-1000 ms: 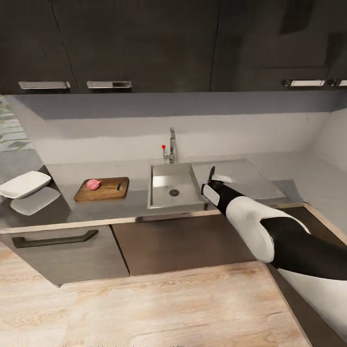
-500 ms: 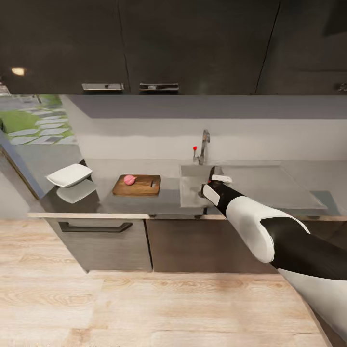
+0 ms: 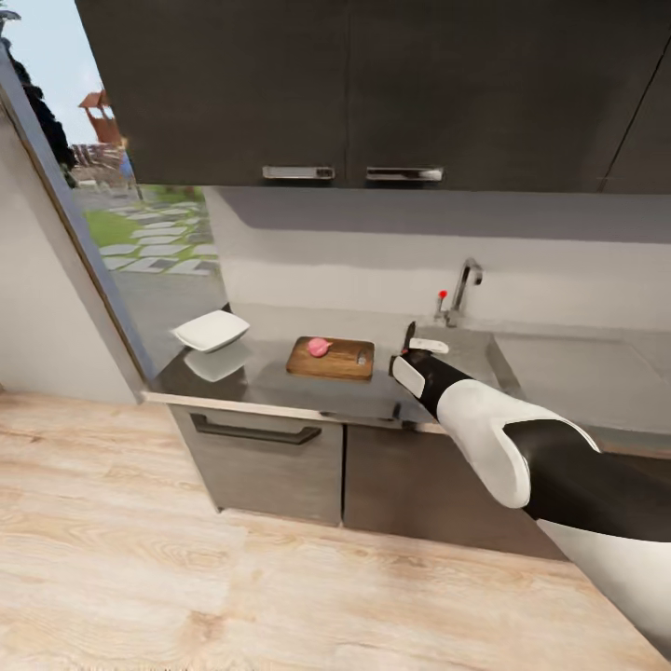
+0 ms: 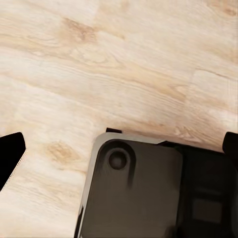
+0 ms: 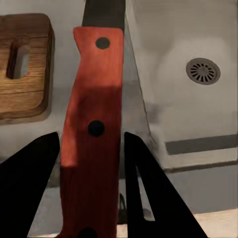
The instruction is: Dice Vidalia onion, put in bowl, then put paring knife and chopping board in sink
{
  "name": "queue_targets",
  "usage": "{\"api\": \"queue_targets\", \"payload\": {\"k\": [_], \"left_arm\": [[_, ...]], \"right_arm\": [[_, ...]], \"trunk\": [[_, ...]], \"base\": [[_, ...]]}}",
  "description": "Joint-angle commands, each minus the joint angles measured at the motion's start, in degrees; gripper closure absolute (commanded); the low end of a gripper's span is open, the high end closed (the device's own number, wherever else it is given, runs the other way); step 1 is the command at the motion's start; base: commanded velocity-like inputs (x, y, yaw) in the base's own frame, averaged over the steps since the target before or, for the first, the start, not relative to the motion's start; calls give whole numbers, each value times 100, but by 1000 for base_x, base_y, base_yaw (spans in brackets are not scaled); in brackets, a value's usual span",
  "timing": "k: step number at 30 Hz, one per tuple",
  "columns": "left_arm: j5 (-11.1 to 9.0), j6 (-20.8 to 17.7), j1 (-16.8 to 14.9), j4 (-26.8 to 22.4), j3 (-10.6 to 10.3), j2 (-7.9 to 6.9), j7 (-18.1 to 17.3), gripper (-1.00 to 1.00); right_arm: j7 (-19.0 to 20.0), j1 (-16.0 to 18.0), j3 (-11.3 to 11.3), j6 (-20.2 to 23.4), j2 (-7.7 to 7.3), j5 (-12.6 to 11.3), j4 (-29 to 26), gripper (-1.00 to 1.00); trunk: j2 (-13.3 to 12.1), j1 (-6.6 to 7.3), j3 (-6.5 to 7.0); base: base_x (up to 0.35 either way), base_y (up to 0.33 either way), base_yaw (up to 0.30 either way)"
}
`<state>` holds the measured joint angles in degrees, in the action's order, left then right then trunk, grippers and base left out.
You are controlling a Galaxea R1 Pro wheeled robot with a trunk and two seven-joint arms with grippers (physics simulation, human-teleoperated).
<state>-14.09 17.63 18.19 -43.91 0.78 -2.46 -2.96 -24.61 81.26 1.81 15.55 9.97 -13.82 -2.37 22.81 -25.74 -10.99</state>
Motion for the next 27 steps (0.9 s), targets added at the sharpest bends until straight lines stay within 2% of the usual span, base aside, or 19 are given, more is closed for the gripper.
{"api": "queue_targets", "payload": {"k": [1, 13, 21, 23, 24, 27], "left_arm": [[-59, 4, 0, -7, 0, -1, -32, -100], [-59, 4, 0, -6, -5, -3, -37, -100], [-52, 4, 0, -58, -4, -7, -38, -100], [-51, 4, 0, -70, -5, -8, -38, -100], [-51, 4, 0, -80, -6, -9, -38, -100], [-51, 4, 0, -89, -7, -9, -43, -100]], "right_arm": [[-26, 4, 22, 34, 2, -34, -9, 100], [-26, 4, 21, 30, 2, -27, -9, 100], [-26, 4, 26, 29, 2, 47, -11, 100], [-26, 4, 31, 31, 2, 162, -16, 100], [-32, 4, 35, 33, 2, 385, -28, 100], [-78, 4, 36, 64, 2, 1263, -104, 100]], "trunk": [[11, -4, -6], [11, -4, 47], [11, -4, 53], [11, -4, 53], [11, -4, 53], [11, -4, 53]], "base": [[0, 279, 256], [46, 273, 254], [37, 50, 58], [3, 4, 4], [1, 2, 2], [0, 0, 0]]}}
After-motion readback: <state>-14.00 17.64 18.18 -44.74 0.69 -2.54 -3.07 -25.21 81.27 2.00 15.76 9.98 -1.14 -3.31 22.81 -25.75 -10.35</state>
